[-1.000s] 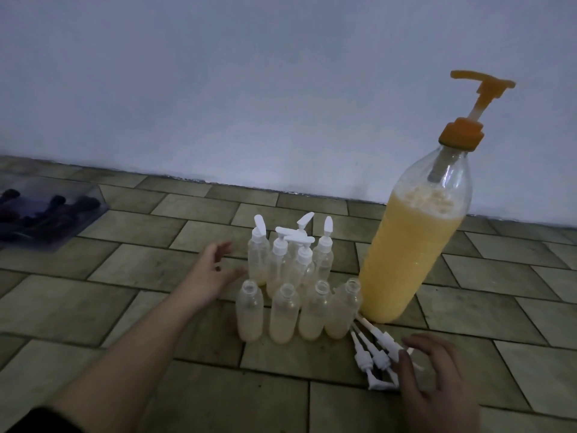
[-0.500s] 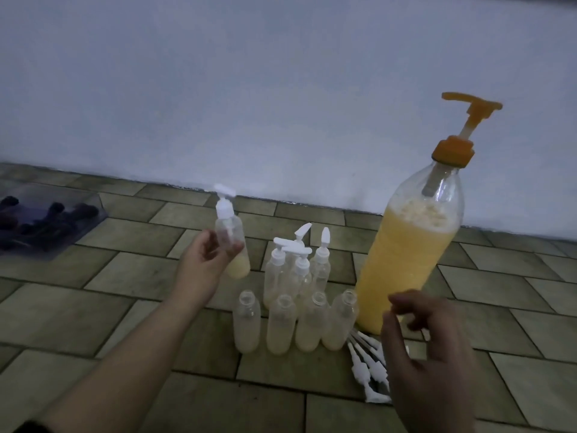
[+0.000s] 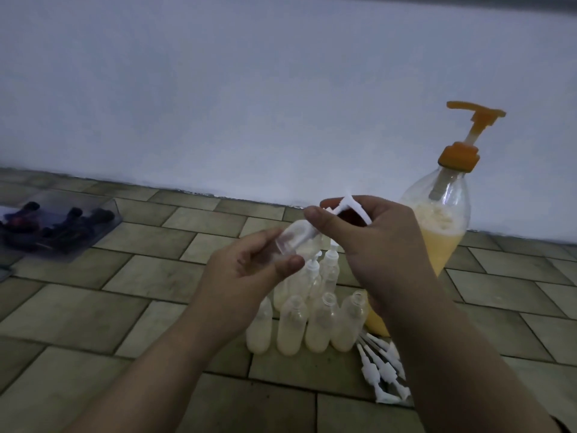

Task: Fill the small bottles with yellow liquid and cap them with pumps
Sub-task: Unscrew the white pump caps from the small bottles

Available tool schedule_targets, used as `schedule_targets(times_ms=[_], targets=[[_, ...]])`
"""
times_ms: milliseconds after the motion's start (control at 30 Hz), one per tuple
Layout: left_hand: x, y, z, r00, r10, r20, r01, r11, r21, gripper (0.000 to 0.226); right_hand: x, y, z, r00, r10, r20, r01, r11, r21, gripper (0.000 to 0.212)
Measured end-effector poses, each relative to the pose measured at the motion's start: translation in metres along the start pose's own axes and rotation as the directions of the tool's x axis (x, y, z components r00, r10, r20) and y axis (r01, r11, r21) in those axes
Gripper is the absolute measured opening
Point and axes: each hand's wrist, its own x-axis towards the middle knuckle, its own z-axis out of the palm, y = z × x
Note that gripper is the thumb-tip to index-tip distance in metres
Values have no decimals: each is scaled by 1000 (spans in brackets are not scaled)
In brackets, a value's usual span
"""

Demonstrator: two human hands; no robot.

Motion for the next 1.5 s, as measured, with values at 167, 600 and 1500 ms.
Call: schedule_targets(times_ms=[167, 600, 1500], targets=[[-7, -6, -6, 967, -184, 176, 219, 953, -208, 49, -6, -6, -10, 988, 42, 151, -54, 996, 77, 24], [-12, 0, 13, 958, -172, 229, 222, 951, -214, 41, -4, -7, -36, 979, 126, 161, -145, 984, 108, 97], [40, -89, -47, 922, -386, -15, 363, 852, 378, 31, -51, 80, -155, 866, -42, -499, 1, 997, -83, 37]])
